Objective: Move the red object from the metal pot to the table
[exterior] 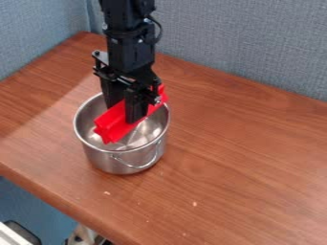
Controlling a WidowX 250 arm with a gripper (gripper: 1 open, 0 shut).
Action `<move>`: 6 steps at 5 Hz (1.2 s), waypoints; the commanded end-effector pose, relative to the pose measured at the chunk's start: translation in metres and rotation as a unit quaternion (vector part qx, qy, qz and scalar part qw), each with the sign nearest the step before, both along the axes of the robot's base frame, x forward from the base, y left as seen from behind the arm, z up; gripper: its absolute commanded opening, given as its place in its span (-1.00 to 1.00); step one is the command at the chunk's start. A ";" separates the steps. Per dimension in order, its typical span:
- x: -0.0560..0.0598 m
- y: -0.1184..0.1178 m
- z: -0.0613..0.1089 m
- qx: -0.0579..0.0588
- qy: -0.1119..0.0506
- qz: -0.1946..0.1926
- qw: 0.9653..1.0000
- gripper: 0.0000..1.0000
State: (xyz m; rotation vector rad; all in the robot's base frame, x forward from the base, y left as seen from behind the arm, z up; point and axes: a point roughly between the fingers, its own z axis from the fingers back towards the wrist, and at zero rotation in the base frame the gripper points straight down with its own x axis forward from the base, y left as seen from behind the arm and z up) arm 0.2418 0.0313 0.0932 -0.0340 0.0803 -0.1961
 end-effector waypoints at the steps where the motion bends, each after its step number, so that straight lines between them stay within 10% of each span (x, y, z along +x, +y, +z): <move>1: 0.009 -0.005 0.024 -0.001 -0.043 -0.002 0.999 -1.00; 4: 0.024 -0.065 0.054 -0.015 -0.087 -0.067 0.994 -1.00; 6: 0.043 -0.120 0.045 -0.039 -0.105 -0.102 0.988 -1.00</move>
